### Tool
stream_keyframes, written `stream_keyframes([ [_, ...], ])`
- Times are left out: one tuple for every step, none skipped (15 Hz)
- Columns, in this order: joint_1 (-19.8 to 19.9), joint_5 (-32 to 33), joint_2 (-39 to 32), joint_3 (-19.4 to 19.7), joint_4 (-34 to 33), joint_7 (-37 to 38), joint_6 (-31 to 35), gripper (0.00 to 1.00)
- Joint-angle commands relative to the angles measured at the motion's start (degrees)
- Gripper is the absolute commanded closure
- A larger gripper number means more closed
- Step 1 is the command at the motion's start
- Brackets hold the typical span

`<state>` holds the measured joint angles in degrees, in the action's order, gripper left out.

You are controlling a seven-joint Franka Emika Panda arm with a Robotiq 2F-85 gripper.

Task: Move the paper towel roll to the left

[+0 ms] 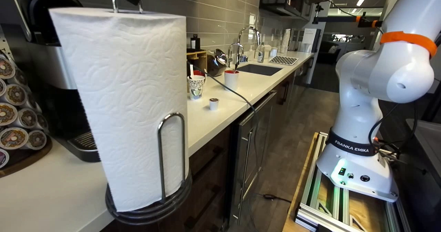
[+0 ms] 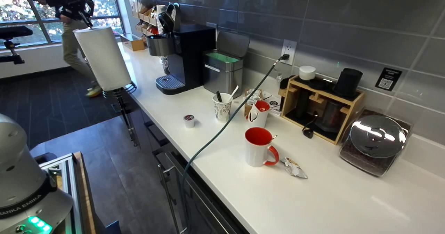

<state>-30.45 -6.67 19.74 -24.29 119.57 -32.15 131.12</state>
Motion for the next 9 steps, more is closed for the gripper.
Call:
stream_keyframes([
  [0.4, 4.9, -5.4, -0.6, -9.0, 0.1, 0.2, 0.98],
  [0.5, 5.1, -6.8, -0.3, -10.9, -0.6, 0.2, 0.98],
  [0.5, 4.7, -8.8, 0.1, -12.9, -1.7, 0.5, 0.98],
  [0.6, 4.5, -10.5, 0.2, -15.1, -2.5, 0.3, 0.98],
  [0.7, 4.0, -12.8, 0.3, -17.2, -3.8, 0.2, 0.98],
  [0.8, 4.0, -15.1, 0.1, -19.7, -4.7, -0.3, 0.98],
  [0.9, 3.9, -17.5, -0.2, -22.1, -5.8, -0.8, 0.98],
  [0.9, 4.0, -19.9, -0.7, -24.5, -6.6, -1.5, 0.98],
  [0.9, 4.2, -22.0, -1.1, -26.6, -7.2, -2.1, 0.98],
])
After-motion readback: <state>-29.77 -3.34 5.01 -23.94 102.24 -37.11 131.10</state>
